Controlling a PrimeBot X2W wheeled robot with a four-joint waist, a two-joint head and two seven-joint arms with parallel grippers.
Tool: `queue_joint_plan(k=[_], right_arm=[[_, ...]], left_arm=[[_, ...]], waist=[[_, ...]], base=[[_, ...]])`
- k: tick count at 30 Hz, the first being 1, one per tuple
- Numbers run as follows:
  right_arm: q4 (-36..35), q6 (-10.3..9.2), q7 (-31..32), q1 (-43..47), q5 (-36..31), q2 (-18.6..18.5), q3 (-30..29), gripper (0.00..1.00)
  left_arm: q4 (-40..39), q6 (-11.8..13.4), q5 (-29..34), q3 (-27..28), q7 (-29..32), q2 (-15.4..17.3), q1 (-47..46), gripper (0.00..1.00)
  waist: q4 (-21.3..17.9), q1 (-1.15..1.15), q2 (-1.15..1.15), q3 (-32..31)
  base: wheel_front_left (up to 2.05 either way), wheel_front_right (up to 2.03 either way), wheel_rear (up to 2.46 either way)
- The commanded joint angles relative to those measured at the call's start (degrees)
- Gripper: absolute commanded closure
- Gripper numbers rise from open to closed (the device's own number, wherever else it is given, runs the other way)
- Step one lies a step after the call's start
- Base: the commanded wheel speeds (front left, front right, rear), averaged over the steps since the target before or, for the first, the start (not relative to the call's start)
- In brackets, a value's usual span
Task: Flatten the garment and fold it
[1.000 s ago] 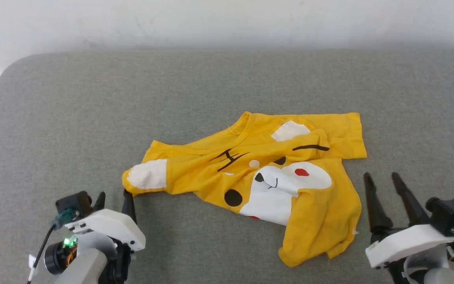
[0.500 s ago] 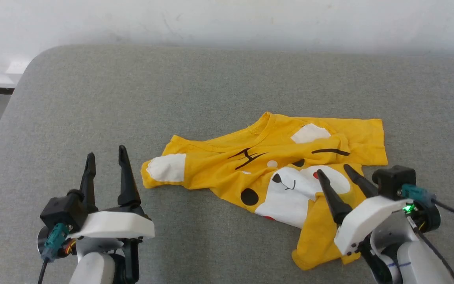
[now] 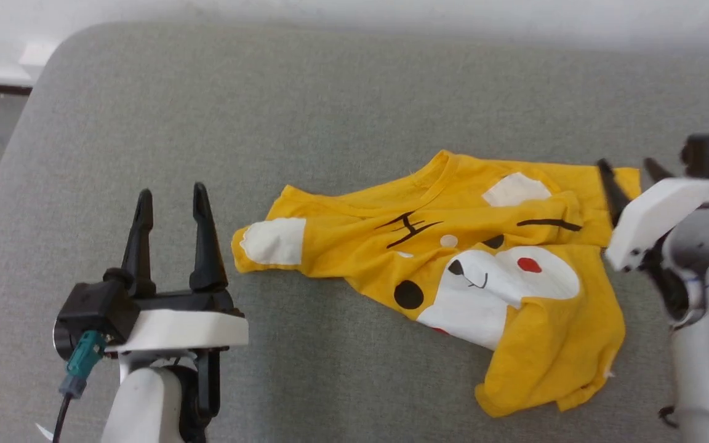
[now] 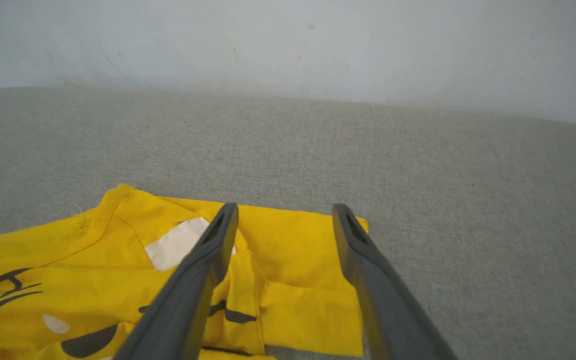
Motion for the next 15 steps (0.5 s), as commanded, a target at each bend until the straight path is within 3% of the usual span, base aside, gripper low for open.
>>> queue_joint_plan(k=[1, 7, 15], right_arm=[[1.71, -0.05, 0.98, -1.85, -0.48, -0.51, -1.44, 0.0], [10.89, -0.05, 8.38, -8.24, -2.75, -2.31, -9.31, 0.0], [16.7, -0.05, 14.4, -13.21, -8.09, -3.42, -15.32, 0.0]], left_arm=[[-0.56, -0.05, -0.41, -0.21, -0.26, -0.26, -0.98, 0.0], [-1.54, 1.3, -2.44, -1.77, -0.26, -0.29, -1.78, 0.0], [-2.05, 2.21, -2.93, -2.16, -0.26, -0.29, -2.0, 0.0]], waist=[[2.18, -0.01, 0.0, 2.9], [4.54, -0.01, 0.0, 6.21], [5.78, -0.01, 0.0, 8.39]], base=[[0.0, 0.0, 0.0], [0.0, 0.0, 0.0], [0.0, 0.0, 0.0]])
